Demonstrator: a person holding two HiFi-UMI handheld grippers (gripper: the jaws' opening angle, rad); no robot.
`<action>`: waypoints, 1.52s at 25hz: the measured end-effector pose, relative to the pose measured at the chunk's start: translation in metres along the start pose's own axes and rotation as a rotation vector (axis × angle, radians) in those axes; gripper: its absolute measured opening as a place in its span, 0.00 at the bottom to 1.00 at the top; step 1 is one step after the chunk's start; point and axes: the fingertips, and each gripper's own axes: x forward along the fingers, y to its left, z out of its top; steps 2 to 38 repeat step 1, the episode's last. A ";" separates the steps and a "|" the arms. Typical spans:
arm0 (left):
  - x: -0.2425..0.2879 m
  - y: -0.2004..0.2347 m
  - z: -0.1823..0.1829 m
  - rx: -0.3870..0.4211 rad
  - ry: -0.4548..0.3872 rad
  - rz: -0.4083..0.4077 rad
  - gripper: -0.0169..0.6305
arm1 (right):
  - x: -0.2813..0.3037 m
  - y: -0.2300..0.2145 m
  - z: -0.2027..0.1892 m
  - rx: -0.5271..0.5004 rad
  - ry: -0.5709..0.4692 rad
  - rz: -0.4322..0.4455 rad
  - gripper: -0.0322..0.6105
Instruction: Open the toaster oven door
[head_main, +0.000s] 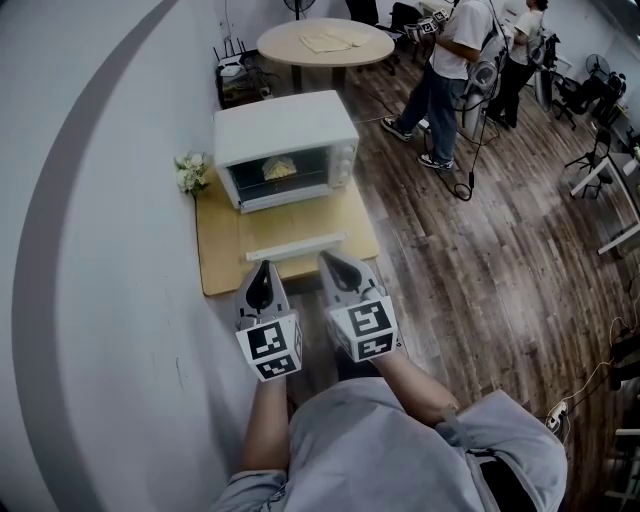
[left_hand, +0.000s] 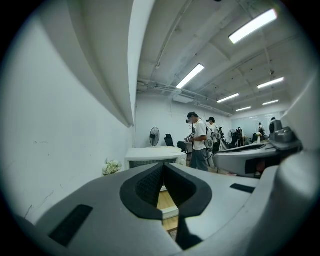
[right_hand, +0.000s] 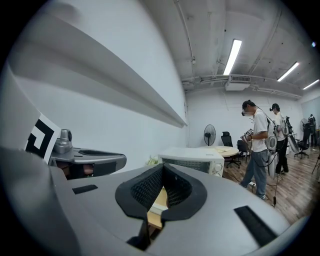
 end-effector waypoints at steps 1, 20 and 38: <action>0.000 0.000 0.000 0.000 0.000 0.000 0.03 | 0.000 0.000 0.000 -0.001 0.001 0.000 0.05; 0.000 0.000 0.000 0.000 0.000 0.000 0.03 | 0.000 0.000 0.000 -0.001 0.001 0.000 0.05; 0.000 0.000 0.000 0.000 0.000 0.000 0.03 | 0.000 0.000 0.000 -0.001 0.001 0.000 0.05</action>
